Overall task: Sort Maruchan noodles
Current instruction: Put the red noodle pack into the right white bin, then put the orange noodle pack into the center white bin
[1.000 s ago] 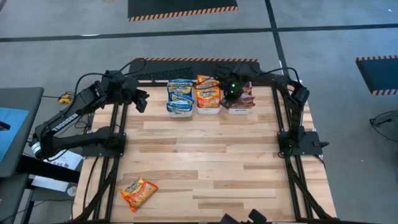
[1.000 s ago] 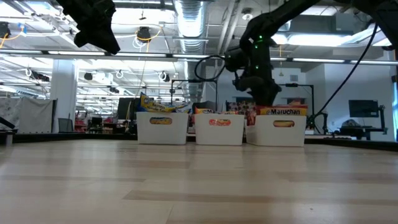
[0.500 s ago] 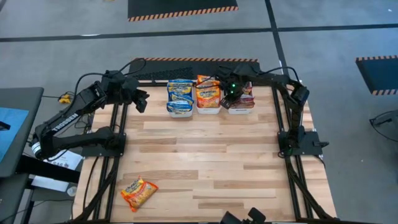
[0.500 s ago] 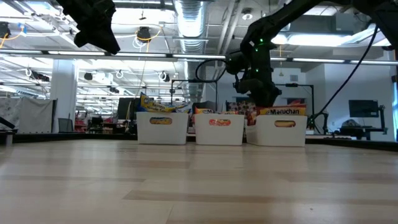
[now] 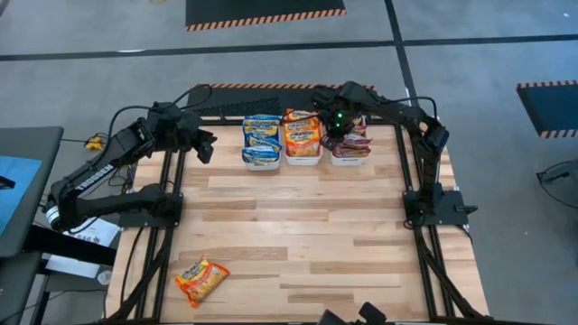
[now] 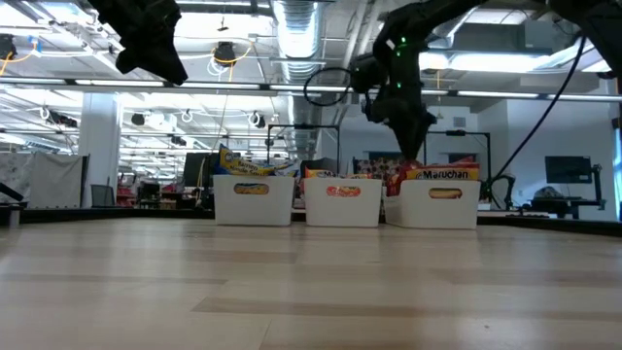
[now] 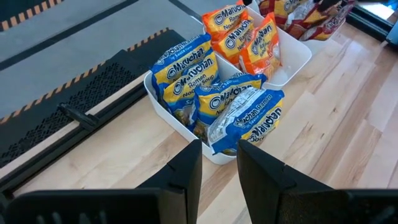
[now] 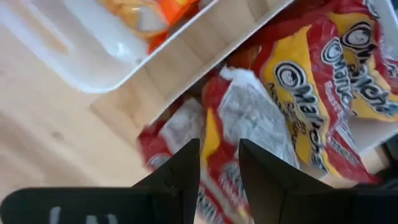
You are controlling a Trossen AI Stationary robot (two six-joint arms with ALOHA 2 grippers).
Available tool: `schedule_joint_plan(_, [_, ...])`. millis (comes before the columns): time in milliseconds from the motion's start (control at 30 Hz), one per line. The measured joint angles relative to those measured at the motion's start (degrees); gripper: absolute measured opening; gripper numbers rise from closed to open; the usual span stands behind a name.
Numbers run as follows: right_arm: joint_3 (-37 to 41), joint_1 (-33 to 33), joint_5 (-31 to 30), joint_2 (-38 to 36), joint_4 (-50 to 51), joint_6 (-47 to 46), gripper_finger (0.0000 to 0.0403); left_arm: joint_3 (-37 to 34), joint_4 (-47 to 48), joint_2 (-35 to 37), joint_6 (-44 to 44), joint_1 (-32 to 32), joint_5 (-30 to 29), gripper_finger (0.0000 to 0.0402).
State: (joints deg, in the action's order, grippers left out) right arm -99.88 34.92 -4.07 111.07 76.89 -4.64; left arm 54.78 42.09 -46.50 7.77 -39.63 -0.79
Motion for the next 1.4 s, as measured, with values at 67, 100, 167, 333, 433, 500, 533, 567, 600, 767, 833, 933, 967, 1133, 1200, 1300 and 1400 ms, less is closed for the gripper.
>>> schedule_joint_plan(67, [-2.8,-0.6,0.8,0.0,2.4,0.0,0.0136,0.0,0.0,0.0,-1.6,0.0,0.0,0.0087])
schedule_joint_plan(100, [-4.3,-1.0,0.9,0.0,3.3,0.0,0.0136,0.0,0.0,0.0,-2.9,0.0,-0.1,0.0087])
schedule_joint_plan(167, [-7.8,-1.8,0.9,0.0,4.7,0.0,0.0136,0.0,0.0,-0.1,-5.0,0.0,-0.2,0.0087])
schedule_joint_plan(333, [-15.9,-4.0,0.9,0.0,7.3,0.2,0.0136,0.0,3.6,-1.8,-4.6,0.0,-0.5,0.0088])
schedule_joint_plan(433, [-19.4,-5.4,-0.9,0.0,11.4,-0.4,0.0137,0.0,7.9,-3.1,-4.2,-0.1,0.2,0.0096])
schedule_joint_plan(500, [-21.0,-6.3,-2.5,-0.3,13.4,-0.8,0.0137,0.0,9.7,-4.0,-4.1,-0.1,1.3,0.0105])
schedule_joint_plan(533, [-21.2,-6.8,-3.2,-0.8,13.2,-0.8,0.0137,0.0,10.0,-4.5,-4.0,-0.1,2.1,0.0110])
schedule_joint_plan(567, [-21.2,-7.2,-3.5,-1.5,13.1,-0.9,0.0137,0.0,10.1,-4.9,-3.7,-0.1,2.8,0.0116])
schedule_joint_plan(600, [-21.2,-7.6,-3.5,-2.3,13.0,-0.9,0.0137,0.0,10.0,-5.4,-2.8,-0.1,3.9,0.0123])
schedule_joint_plan(767, [-21.2,-9.4,-3.7,-6.0,13.2,-1.9,0.0137,0.0,12.6,-8.0,5.6,-0.1,16.8,0.0141])
schedule_joint_plan(833, [-21.2,-9.9,-3.8,-7.5,13.1,-2.5,0.0137,0.0,15.6,-9.0,7.4,0.7,22.5,0.0141])
schedule_joint_plan(933, [-21.2,-10.3,-5.7,-9.4,13.2,-3.0,0.0137,0.0,20.9,-9.8,8.9,3.1,26.1,0.0141])
schedule_joint_plan(967, [-21.2,-10.4,-6.3,-9.9,13.1,-3.0,0.0137,0.0,22.6,-9.8,9.7,4.1,26.3,0.0141])
schedule_joint_plan(1133, [-21.2,-11.0,-6.8,-11.3,13.1,-2.6,0.0137,-2.4,23.4,-8.5,18.5,11.5,31.2,0.0141])
schedule_joint_plan(1200, [-21.0,-11.4,-6.7,-11.6,13.1,-2.5,0.0137,-4.4,22.5,-7.4,24.4,15.7,31.4,0.0141])
schedule_joint_plan(1300, [-20.9,-12.3,-6.7,-11.5,13.1,-1.5,0.0137,-7.3,22.7,-5.5,32.4,22.8,31.2,0.0141])
schedule_joint_plan(1400, [-20.9,-13.4,-6.6,-11.5,13.1,1.2,0.0137,-10.3,22.3,-3.7,39.3,30.3,29.5,0.0141])
